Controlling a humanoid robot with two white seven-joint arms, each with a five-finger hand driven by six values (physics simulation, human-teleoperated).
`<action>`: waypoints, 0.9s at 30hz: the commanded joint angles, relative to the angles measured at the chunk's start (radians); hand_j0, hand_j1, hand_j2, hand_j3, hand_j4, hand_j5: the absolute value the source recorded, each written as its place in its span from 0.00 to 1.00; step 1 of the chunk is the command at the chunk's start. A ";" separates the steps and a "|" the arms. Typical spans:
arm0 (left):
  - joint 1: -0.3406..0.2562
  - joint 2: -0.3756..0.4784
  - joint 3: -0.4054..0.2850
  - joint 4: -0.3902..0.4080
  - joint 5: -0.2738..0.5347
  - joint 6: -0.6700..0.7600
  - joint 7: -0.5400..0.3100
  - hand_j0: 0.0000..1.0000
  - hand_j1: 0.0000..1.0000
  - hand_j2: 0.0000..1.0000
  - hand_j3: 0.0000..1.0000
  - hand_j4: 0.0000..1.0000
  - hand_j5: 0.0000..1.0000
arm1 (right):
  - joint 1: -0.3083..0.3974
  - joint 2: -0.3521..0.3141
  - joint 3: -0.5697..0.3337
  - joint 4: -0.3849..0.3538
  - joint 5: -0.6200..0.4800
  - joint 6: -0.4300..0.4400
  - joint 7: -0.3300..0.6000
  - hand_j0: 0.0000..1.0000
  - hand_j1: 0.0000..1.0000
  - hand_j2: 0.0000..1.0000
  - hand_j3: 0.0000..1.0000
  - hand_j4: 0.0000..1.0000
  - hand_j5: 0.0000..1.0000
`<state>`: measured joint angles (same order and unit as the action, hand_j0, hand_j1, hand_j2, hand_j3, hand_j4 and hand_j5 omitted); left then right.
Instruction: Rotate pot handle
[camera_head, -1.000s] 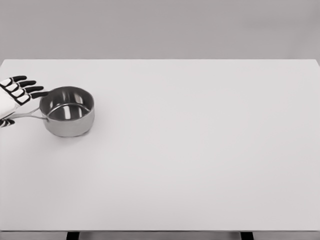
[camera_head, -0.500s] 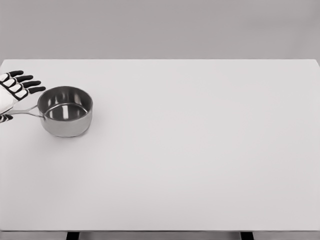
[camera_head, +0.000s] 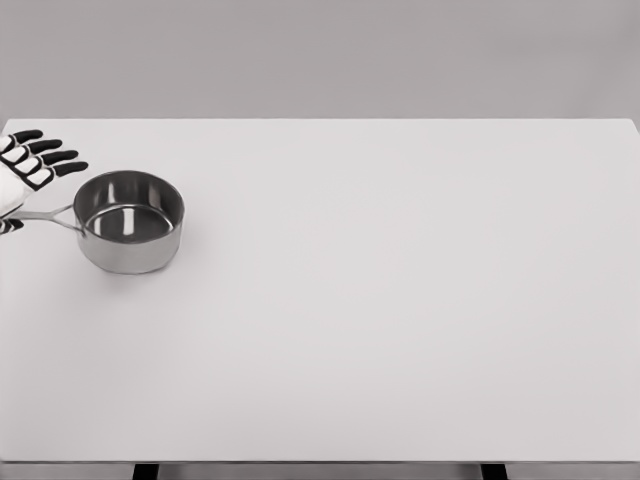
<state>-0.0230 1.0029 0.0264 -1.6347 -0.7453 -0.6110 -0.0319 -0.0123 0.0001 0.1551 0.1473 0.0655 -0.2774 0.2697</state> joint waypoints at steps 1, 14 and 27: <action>-0.002 -0.003 -0.002 0.009 0.000 0.000 0.001 1.00 1.00 1.00 1.00 1.00 1.00 | 0.000 0.000 0.000 0.000 0.000 0.000 0.000 1.00 1.00 1.00 1.00 1.00 1.00; -0.014 -0.017 -0.002 0.010 -0.014 0.000 -0.006 1.00 1.00 1.00 1.00 1.00 1.00 | 0.000 0.000 0.000 0.000 0.000 0.000 0.000 1.00 1.00 1.00 1.00 1.00 1.00; -0.015 -0.030 0.000 0.013 -0.022 0.000 -0.006 1.00 1.00 1.00 1.00 1.00 1.00 | 0.000 0.000 0.000 0.000 0.000 0.000 0.000 1.00 1.00 1.00 1.00 1.00 1.00</action>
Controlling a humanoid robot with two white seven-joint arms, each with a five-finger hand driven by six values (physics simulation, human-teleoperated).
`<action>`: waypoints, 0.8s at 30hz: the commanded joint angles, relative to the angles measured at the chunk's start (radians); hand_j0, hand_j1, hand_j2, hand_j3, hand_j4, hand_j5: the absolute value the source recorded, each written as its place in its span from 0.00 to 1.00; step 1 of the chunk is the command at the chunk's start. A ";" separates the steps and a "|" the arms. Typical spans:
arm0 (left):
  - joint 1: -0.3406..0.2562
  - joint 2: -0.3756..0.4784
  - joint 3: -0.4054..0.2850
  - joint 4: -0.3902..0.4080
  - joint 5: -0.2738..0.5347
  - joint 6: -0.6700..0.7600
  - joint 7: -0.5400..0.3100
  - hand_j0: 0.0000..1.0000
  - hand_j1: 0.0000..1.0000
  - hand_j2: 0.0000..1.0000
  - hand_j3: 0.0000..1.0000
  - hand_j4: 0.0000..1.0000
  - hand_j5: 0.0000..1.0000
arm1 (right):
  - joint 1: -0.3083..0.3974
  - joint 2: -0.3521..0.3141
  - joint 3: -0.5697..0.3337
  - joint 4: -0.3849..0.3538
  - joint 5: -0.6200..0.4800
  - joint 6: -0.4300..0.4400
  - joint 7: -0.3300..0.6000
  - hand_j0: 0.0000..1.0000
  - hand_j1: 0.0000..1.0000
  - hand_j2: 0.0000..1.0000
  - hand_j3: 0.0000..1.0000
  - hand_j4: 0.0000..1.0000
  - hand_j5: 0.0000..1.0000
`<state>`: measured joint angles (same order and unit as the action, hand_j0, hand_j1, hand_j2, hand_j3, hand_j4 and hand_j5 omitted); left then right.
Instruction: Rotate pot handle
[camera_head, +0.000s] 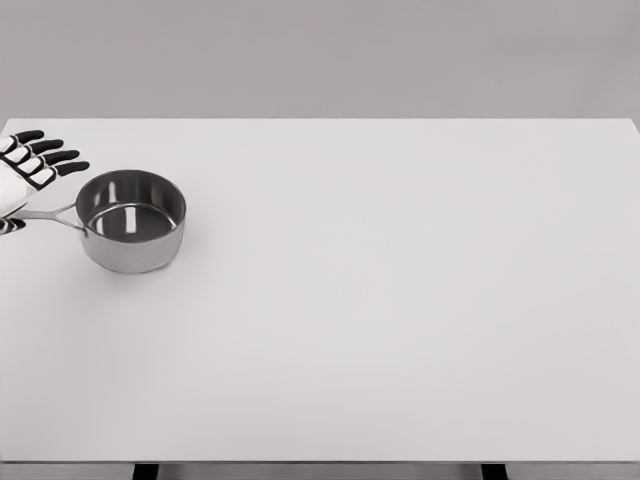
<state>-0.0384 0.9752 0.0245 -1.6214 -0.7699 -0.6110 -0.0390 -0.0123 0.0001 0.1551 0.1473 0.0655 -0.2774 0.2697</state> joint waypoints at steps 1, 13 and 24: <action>0.000 -0.003 0.000 0.000 0.001 0.000 0.001 1.00 1.00 1.00 1.00 1.00 1.00 | 0.000 0.000 0.000 0.000 0.000 0.000 0.000 1.00 1.00 1.00 1.00 1.00 1.00; -0.031 -0.029 -0.008 0.011 -0.020 0.000 -0.016 1.00 1.00 1.00 1.00 1.00 1.00 | 0.000 0.000 0.000 0.000 0.000 0.000 0.000 1.00 1.00 1.00 1.00 1.00 1.00; -0.044 -0.036 -0.008 0.020 -0.022 0.000 -0.032 1.00 1.00 1.00 1.00 1.00 1.00 | 0.000 0.000 0.000 0.000 0.000 0.000 0.000 1.00 1.00 1.00 1.00 1.00 1.00</action>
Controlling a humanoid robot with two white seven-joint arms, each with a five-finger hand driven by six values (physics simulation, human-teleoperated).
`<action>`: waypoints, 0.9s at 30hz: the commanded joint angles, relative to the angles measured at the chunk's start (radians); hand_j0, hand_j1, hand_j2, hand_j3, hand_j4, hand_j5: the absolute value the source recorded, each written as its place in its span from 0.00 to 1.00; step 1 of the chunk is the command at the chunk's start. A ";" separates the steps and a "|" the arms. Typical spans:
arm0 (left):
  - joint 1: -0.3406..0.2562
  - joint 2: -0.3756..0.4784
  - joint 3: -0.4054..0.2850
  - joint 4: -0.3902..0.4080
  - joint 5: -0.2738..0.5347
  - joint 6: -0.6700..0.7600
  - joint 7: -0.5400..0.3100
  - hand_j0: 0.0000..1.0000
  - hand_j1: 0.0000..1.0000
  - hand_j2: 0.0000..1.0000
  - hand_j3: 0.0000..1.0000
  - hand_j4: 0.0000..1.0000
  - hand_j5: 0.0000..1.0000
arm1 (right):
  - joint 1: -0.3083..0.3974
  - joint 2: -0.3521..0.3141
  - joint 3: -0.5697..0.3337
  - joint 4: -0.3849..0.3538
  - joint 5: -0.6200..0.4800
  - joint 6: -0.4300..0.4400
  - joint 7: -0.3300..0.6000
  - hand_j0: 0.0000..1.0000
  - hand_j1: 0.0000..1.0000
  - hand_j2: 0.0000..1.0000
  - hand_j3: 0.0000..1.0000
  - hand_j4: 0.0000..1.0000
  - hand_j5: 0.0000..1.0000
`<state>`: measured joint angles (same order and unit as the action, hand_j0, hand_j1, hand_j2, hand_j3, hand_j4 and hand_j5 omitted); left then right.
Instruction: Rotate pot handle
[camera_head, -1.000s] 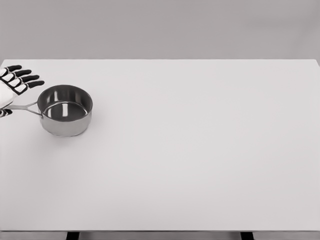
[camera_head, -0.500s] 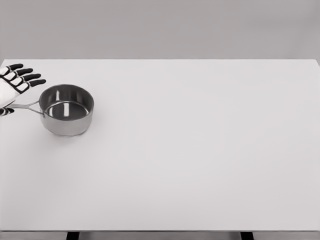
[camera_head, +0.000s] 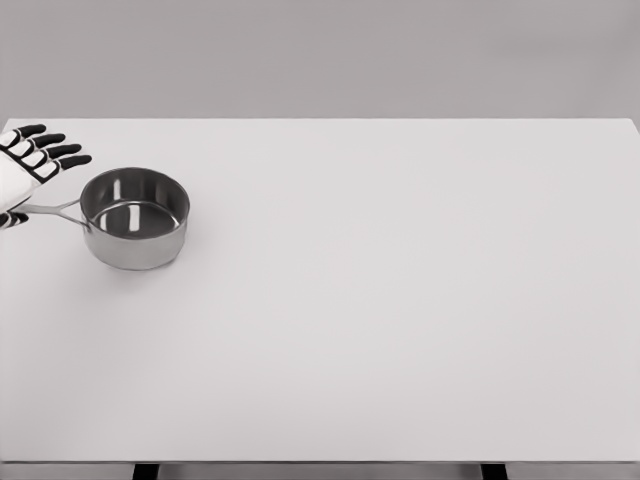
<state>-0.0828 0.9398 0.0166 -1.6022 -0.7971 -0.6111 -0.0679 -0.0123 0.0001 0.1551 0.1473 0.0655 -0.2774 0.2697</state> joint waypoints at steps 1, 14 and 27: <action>0.000 -0.004 0.000 0.001 -0.004 0.000 -0.003 1.00 1.00 1.00 1.00 1.00 1.00 | 0.000 0.000 0.000 0.000 0.000 0.000 0.000 1.00 1.00 1.00 1.00 1.00 1.00; -0.008 -0.016 0.000 -0.001 -0.024 0.000 -0.009 1.00 1.00 1.00 1.00 1.00 1.00 | 0.000 0.000 0.000 0.000 0.000 0.000 0.000 1.00 1.00 1.00 1.00 1.00 1.00; -0.014 -0.024 -0.003 0.001 -0.028 0.000 -0.009 1.00 1.00 1.00 1.00 1.00 1.00 | 0.000 0.000 0.000 0.000 0.000 0.000 0.000 1.00 1.00 1.00 1.00 1.00 1.00</action>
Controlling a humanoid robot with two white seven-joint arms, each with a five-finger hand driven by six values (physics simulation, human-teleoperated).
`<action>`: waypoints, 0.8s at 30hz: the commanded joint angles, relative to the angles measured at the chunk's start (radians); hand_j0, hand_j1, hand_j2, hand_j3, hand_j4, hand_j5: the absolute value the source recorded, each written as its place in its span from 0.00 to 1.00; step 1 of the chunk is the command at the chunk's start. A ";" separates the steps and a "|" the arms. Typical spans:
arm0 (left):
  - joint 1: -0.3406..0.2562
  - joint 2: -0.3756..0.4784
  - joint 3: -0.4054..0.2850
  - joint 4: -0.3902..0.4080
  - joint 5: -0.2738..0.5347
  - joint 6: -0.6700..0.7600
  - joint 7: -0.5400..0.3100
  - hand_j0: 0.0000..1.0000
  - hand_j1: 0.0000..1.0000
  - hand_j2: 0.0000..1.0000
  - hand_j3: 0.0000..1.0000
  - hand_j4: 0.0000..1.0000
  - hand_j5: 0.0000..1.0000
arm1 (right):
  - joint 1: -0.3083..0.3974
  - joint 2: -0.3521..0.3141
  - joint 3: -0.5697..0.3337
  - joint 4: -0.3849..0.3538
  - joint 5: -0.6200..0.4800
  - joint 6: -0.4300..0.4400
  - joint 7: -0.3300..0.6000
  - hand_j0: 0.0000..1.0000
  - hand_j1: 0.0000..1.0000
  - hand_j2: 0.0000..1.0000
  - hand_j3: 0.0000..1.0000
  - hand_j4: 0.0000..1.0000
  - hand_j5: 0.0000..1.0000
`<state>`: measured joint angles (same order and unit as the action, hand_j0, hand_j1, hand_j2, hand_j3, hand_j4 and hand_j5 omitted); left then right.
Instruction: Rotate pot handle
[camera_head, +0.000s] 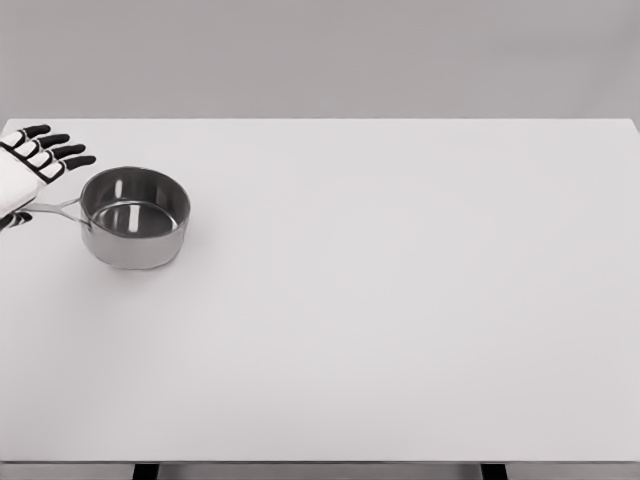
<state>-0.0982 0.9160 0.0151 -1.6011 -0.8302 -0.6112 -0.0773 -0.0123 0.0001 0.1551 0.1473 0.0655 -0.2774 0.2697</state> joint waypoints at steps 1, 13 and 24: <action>0.000 -0.003 -0.001 0.004 0.005 0.000 0.001 1.00 1.00 1.00 1.00 1.00 1.00 | 0.000 0.000 0.000 0.000 0.000 0.000 0.000 1.00 1.00 1.00 1.00 1.00 1.00; -0.020 -0.026 -0.001 0.046 -0.018 0.000 -0.025 1.00 1.00 1.00 1.00 1.00 1.00 | 0.000 0.000 0.000 0.000 0.000 0.000 0.000 1.00 1.00 1.00 1.00 1.00 1.00; -0.058 -0.052 -0.037 0.082 -0.026 0.000 -0.030 1.00 1.00 1.00 1.00 1.00 1.00 | 0.000 0.000 0.000 0.000 0.000 0.000 0.000 1.00 1.00 1.00 1.00 1.00 1.00</action>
<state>-0.1611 0.8670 -0.0153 -1.5237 -0.8598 -0.6113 -0.1076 -0.0123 0.0001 0.1551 0.1473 0.0655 -0.2774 0.2697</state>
